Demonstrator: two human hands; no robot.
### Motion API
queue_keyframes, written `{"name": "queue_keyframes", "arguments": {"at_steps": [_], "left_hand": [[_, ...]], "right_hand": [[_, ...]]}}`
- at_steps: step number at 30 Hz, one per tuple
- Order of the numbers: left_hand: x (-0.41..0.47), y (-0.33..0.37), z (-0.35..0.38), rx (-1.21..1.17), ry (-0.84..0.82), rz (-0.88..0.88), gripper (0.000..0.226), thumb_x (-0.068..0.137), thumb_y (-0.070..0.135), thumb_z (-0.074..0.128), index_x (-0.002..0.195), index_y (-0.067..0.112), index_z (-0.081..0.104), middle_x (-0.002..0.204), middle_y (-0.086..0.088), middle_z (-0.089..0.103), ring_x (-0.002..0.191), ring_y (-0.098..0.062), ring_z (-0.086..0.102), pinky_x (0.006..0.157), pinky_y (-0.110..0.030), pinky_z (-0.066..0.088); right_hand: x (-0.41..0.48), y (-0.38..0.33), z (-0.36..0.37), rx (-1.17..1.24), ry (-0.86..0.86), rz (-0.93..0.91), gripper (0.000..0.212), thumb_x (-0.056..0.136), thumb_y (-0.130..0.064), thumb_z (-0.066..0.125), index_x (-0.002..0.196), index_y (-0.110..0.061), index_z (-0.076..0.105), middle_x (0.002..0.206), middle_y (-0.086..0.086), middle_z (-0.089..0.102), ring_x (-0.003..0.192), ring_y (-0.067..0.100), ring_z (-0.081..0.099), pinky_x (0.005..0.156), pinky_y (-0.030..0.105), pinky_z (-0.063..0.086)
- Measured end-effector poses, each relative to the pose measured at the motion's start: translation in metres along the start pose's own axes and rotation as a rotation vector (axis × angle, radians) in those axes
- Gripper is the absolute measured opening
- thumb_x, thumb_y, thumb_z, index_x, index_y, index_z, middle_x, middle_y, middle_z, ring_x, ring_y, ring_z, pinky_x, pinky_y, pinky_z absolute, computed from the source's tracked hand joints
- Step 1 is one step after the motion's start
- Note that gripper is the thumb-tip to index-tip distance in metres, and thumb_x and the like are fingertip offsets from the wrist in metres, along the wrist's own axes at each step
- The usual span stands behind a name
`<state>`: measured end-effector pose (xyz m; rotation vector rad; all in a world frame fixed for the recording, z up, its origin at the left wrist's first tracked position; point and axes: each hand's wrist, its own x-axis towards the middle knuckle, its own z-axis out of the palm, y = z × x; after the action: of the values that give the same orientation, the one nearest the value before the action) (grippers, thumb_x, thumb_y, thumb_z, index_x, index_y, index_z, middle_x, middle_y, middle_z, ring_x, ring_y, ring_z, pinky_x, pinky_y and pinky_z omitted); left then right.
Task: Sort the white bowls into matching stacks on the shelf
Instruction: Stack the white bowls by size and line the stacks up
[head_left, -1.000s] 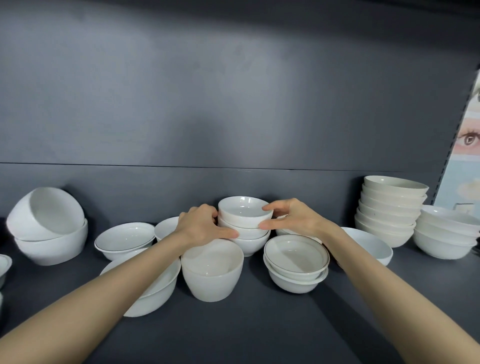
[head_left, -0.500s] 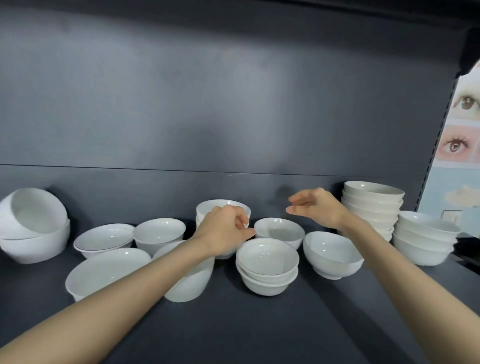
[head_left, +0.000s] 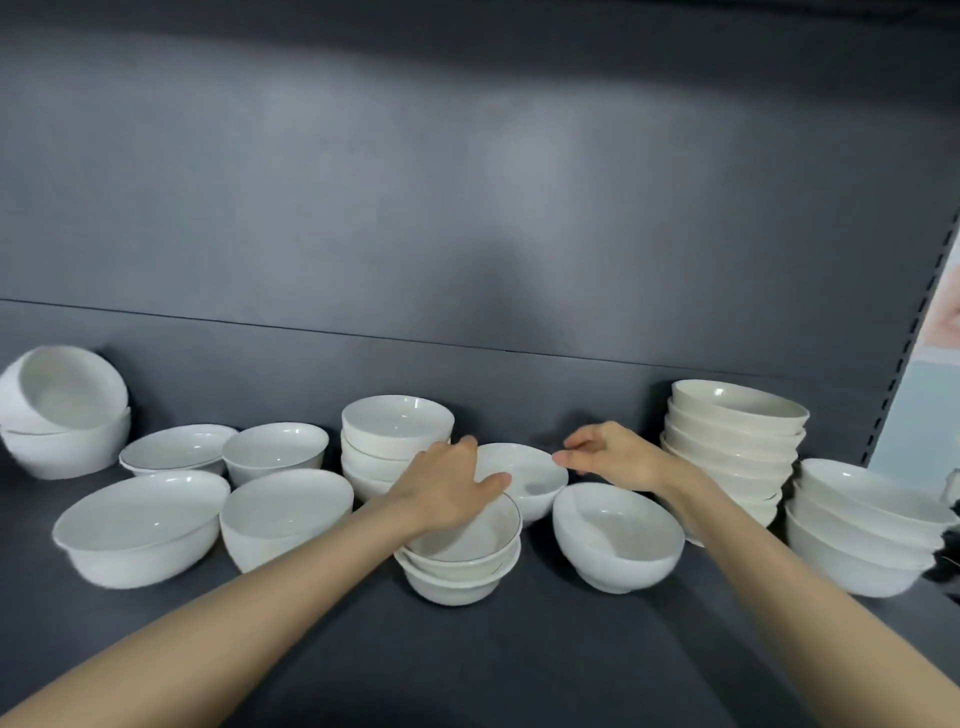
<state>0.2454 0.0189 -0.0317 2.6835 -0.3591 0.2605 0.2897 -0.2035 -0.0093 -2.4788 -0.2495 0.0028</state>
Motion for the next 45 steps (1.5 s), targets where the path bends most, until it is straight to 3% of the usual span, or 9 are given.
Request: {"name": "queue_keyframes", "arguments": {"at_steps": [4,13,19,27,31,35,39,42,45], "left_hand": [[0.002,0.007,0.0,0.052,-0.027,-0.038,0.041,0.095,0.051,0.042,0.093,0.01,0.043,0.105,-0.01,0.056,0.106,-0.029,0.049,0.077,-0.034,0.035],[0.009,0.019,0.004,0.124,-0.122,-0.13,0.06,0.097,0.057,0.029,0.121,0.004,0.045,0.121,-0.008,0.056,0.118,-0.029,0.049,0.098,-0.04,0.036],[0.01,0.014,0.007,-0.059,-0.062,-0.144,0.061,0.095,0.054,0.039,0.13,0.004,0.043,0.129,-0.007,0.053,0.12,-0.026,0.049,0.101,-0.041,0.039],[0.009,0.011,0.009,-0.279,0.103,-0.138,0.068,0.083,0.051,0.064,0.132,0.01,0.044,0.111,-0.009,0.065,0.112,-0.028,0.057,0.093,-0.039,0.045],[0.003,0.024,-0.001,-0.326,0.219,-0.08,0.069,0.075,0.043,0.076,0.131,0.014,0.046,0.109,0.0,0.065,0.107,-0.022,0.058,0.092,-0.036,0.047],[-0.004,0.034,0.001,-0.456,0.297,-0.063,0.068,0.071,0.031,0.083,0.125,0.008,0.049,0.106,-0.004,0.064,0.103,-0.023,0.06,0.091,-0.04,0.049],[-0.007,0.041,0.006,-0.611,0.33,-0.054,0.049,0.067,0.021,0.086,0.088,0.034,0.044,0.108,-0.015,0.06,0.101,-0.025,0.061,0.088,-0.036,0.05],[-0.009,0.042,0.009,-0.747,0.307,-0.05,0.07,0.064,0.022,0.088,0.124,0.007,0.054,0.113,-0.013,0.062,0.1,-0.023,0.064,0.089,-0.031,0.053],[-0.013,0.045,0.011,-0.808,0.3,-0.011,0.061,0.066,0.02,0.086,0.118,0.003,0.06,0.107,-0.011,0.067,0.095,-0.02,0.069,0.085,-0.028,0.056]], "right_hand": [[0.007,0.003,0.002,-0.037,-0.07,-0.009,0.042,0.089,-0.042,0.062,0.113,-0.008,0.065,0.115,0.01,0.067,0.11,0.023,0.061,0.099,0.039,0.047],[0.012,0.008,0.008,-0.021,-0.139,-0.017,0.041,0.094,-0.042,0.053,0.109,-0.007,0.066,0.109,0.007,0.068,0.106,0.022,0.061,0.091,0.03,0.046],[0.011,0.013,0.009,0.101,-0.116,-0.036,0.039,0.092,-0.039,0.059,0.094,-0.001,0.067,0.081,0.003,0.063,0.082,0.016,0.058,0.081,0.026,0.044],[0.003,0.009,0.001,0.359,-0.031,-0.081,0.028,0.09,-0.024,0.065,0.113,-0.008,0.065,0.101,0.014,0.073,0.091,0.024,0.072,0.096,0.039,0.051],[-0.007,0.004,-0.007,0.442,0.034,-0.108,0.034,0.091,-0.014,0.063,0.123,-0.004,0.059,0.106,0.021,0.069,0.085,0.024,0.067,0.073,0.017,0.056],[-0.02,0.003,-0.012,0.468,0.068,-0.133,0.043,0.09,-0.014,0.064,0.129,-0.001,0.053,0.102,0.018,0.069,0.081,0.02,0.067,0.064,0.013,0.054],[-0.034,0.007,-0.017,0.488,0.123,-0.129,0.055,0.088,-0.022,0.067,0.136,-0.005,0.045,0.101,0.013,0.071,0.09,0.018,0.07,0.084,0.025,0.055],[-0.051,0.01,-0.022,0.503,0.134,-0.126,0.054,0.087,-0.03,0.067,0.133,-0.008,0.049,0.103,0.009,0.072,0.095,0.016,0.07,0.09,0.029,0.052],[-0.072,0.009,-0.026,0.517,0.143,-0.147,0.046,0.087,-0.033,0.067,0.126,-0.011,0.057,0.106,0.007,0.072,0.095,0.016,0.07,0.091,0.03,0.052]]}}
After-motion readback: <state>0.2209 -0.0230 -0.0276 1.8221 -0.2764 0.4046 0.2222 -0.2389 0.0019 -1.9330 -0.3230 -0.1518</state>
